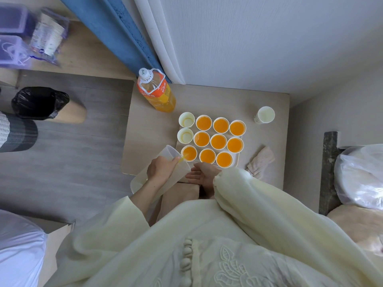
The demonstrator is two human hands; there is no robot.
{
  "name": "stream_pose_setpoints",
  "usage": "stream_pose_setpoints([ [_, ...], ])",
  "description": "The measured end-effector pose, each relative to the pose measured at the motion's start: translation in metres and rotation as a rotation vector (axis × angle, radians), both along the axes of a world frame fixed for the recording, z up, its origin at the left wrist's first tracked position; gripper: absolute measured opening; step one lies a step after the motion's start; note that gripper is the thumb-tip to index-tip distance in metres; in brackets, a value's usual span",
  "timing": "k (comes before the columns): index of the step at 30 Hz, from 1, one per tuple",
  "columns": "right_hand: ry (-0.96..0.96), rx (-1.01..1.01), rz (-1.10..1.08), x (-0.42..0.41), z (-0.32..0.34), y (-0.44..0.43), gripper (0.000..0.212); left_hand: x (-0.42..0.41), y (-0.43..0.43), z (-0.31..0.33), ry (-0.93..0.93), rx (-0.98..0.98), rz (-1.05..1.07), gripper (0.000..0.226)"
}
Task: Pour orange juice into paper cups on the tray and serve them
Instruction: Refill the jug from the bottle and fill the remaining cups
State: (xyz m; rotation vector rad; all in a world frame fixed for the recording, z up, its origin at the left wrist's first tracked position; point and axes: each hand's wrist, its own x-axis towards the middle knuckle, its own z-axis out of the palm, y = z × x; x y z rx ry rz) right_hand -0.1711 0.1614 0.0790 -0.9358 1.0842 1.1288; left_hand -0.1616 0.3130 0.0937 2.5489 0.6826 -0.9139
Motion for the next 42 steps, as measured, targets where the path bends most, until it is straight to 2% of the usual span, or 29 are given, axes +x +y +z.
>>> stream_pose_setpoints([
  [42,-0.002,0.004,-0.029,-0.0005,-0.0079,-0.0034,0.030,0.0052,-0.0052,0.0005,-0.008,0.014,-0.008,0.060],
])
